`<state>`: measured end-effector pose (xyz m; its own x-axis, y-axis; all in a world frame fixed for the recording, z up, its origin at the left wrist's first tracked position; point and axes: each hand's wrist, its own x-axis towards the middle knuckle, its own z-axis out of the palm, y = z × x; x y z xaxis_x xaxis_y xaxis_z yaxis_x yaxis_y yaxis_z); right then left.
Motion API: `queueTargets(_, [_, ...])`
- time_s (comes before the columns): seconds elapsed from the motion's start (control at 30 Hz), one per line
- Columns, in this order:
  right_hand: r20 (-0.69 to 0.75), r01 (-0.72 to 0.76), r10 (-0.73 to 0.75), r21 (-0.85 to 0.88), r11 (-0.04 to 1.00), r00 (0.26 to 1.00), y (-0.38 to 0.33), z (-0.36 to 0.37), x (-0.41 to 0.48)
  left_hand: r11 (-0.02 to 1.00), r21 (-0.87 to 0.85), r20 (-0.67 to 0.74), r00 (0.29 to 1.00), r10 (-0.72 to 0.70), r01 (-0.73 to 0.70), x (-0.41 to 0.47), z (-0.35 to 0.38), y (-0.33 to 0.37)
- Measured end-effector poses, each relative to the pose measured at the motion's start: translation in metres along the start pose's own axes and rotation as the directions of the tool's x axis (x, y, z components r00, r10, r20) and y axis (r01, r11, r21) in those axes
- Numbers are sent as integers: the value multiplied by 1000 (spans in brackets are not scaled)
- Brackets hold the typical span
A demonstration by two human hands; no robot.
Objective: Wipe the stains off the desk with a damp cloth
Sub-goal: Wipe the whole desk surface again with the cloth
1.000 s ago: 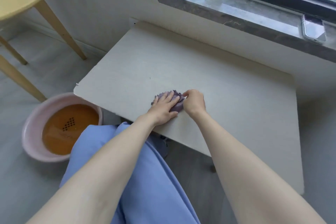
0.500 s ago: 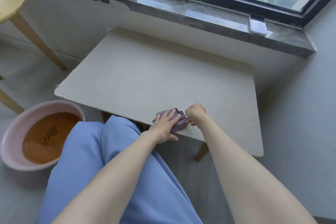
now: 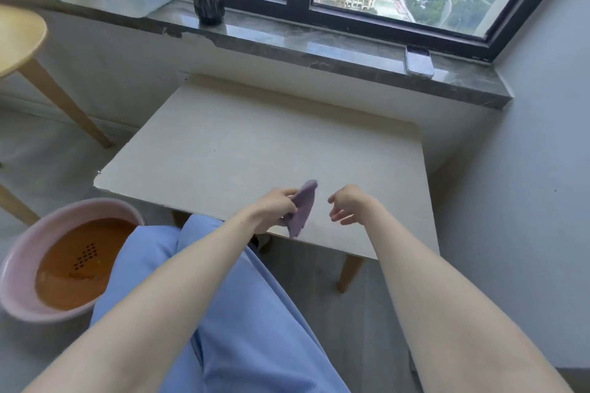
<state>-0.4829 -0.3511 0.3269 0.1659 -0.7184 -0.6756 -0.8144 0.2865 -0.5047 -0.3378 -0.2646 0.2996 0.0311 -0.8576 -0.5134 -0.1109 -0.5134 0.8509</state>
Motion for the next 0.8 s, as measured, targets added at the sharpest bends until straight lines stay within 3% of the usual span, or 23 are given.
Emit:
queueTargets(0.07, [62, 65, -72, 106, 992, 995, -7, -1, -7, 984, -176, -9, 1000, -4, 2, -5, -10, 3])
queueTargets(0.17, [147, 146, -183, 234, 961, 972, -25, 4, -12, 953, -301, -38, 999, 8, -19, -19, -23, 8])
queueTargets(0.27, [119, 212, -252, 274, 938, 960, -46, 15, -19, 920, -386, -88, 996, 26, -58, -40, -37, 16])
queueTargets(0.5, [-166, 450, -428, 122, 885, 888, -95, 42, -35, 890, -424, -160, 981, 106, -165, -80, -72, 35])
queueTargets(0.67, [-210, 488, -498, -103, 867, 841, -126, 61, -51, 855, -469, -258, 960, 104, -219, -94, -92, 29])
queueTargets(0.8, [-160, 601, -593, 1, 799, 789, -157, 82, -61, 834, -480, -360, 928, 97, -274, -108, -117, 20])
